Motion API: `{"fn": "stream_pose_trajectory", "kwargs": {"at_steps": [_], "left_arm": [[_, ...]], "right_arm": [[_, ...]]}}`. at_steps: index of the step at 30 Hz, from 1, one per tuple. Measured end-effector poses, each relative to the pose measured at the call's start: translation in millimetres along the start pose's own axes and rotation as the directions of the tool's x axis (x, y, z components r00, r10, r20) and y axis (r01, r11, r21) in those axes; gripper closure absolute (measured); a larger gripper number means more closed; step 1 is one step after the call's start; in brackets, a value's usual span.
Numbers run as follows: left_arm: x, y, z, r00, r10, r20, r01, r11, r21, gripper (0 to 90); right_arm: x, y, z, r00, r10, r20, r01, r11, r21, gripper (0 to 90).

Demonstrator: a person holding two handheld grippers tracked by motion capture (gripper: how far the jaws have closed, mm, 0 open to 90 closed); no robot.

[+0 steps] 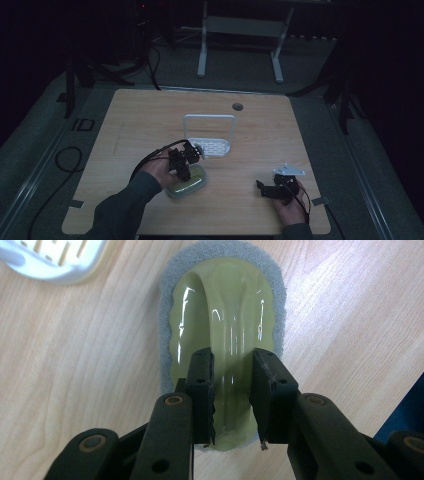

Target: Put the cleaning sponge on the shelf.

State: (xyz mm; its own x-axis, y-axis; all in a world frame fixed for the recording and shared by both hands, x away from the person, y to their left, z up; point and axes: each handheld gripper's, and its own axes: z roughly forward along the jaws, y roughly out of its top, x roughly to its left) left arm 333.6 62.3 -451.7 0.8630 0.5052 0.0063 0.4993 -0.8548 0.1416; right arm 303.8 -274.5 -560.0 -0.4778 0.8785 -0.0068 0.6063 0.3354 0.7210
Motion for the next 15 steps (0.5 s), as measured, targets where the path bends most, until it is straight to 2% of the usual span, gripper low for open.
{"fn": "stream_pose_trajectory", "kwargs": {"at_steps": [1, 15], "left_arm": [[0.1, 1.1, -1.7, 1.0, 0.005, -0.005, -0.006, 0.9999, -0.015, 71.9], [0.0, 5.3, -7.9, 0.9962, 0.068, -0.054, -0.072, 0.9951, -0.069, 72.0]], "right_arm": [[-0.2, 0.0, 0.1, 1.0, -0.003, 0.001, 0.003, 1.0, -0.002, 12.6], [0.0, 0.0, 0.0, 1.0, -0.001, 0.001, 0.001, 1.0, -0.001, 12.6]]}}
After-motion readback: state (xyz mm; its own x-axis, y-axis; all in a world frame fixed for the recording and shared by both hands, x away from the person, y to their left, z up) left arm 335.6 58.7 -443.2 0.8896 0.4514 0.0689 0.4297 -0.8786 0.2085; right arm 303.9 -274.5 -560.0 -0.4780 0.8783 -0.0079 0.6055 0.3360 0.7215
